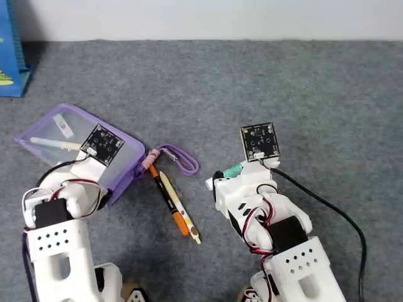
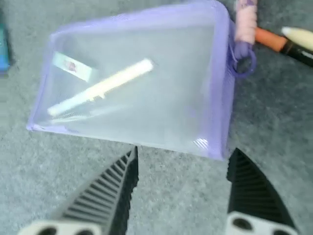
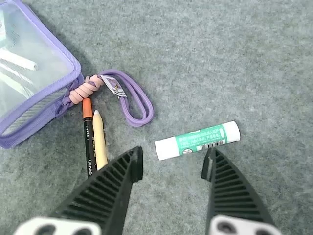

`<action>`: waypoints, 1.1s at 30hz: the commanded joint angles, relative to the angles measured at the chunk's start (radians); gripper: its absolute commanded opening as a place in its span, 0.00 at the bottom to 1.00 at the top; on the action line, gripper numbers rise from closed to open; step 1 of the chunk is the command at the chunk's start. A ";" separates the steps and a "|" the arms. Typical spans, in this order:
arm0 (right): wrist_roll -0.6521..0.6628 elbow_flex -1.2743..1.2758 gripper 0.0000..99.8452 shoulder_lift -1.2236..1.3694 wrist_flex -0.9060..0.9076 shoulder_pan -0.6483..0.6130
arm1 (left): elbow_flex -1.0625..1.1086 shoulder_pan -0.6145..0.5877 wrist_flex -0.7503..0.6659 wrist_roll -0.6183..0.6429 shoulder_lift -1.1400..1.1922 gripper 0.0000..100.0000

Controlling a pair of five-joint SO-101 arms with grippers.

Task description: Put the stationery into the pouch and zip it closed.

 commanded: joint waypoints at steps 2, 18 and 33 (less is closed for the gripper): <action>-0.012 -0.006 0.21 -0.015 -0.002 0.007 | 0.021 0.057 -0.031 -0.017 -0.028 0.29; -0.012 0.058 0.21 -0.016 -0.010 0.007 | 0.257 0.055 -0.420 -0.015 -0.020 0.28; -0.012 0.057 0.21 -0.016 -0.008 0.005 | 0.377 0.049 -0.535 -0.084 -0.020 0.28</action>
